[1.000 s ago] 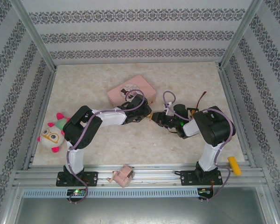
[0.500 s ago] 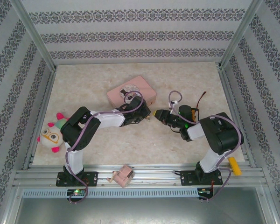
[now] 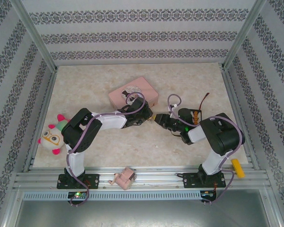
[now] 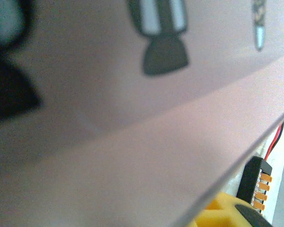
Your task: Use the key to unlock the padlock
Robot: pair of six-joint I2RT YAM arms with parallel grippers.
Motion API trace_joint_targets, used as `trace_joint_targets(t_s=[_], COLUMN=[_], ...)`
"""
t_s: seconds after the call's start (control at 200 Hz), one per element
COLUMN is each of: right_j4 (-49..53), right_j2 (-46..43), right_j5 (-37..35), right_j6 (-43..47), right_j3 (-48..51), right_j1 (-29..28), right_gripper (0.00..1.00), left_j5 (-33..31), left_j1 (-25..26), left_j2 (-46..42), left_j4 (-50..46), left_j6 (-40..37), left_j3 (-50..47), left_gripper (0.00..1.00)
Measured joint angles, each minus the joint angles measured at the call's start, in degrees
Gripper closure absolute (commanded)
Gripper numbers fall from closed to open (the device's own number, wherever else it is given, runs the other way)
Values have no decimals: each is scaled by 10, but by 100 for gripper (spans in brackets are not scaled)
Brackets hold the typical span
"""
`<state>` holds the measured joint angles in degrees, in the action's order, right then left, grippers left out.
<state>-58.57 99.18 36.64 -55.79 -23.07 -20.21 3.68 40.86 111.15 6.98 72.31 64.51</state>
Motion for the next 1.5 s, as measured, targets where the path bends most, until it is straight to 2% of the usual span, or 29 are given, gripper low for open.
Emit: trace_joint_targets(t_s=[0.425,0.695,0.89,1.104,1.184,1.229,1.379,1.499], right_j4=[-3,-6,-11,-18,-26,-32,-48,-52], right_j2=[20,29,35,49,57,62,75,76], right_j5=[-13,-13,-13,-10,-7,-6,-3,-2], right_j6=[0,-5,-12,-24,-30,-35,-51,-59], right_j3=[0,0,-6,-12,-14,-16,-20,-21], right_j1=[-11,-17,-22,-22,-22,-22,-22,-22], right_gripper=[73,77,84,99,100,100,100,100], left_j5=[0,0,0,-1,-2,-4,-11,-9], left_j1=[0,0,0,0,0,0,-1,0], left_j2=[0,0,0,0,0,0,0,-4], left_j4=[0,0,0,0,0,-1,0,14], left_j6=[0,0,0,0,-1,-1,0,0], left_j3=[0,0,0,0,0,0,-2,-12], left_gripper=[95,95,95,95,94,90,64,56])
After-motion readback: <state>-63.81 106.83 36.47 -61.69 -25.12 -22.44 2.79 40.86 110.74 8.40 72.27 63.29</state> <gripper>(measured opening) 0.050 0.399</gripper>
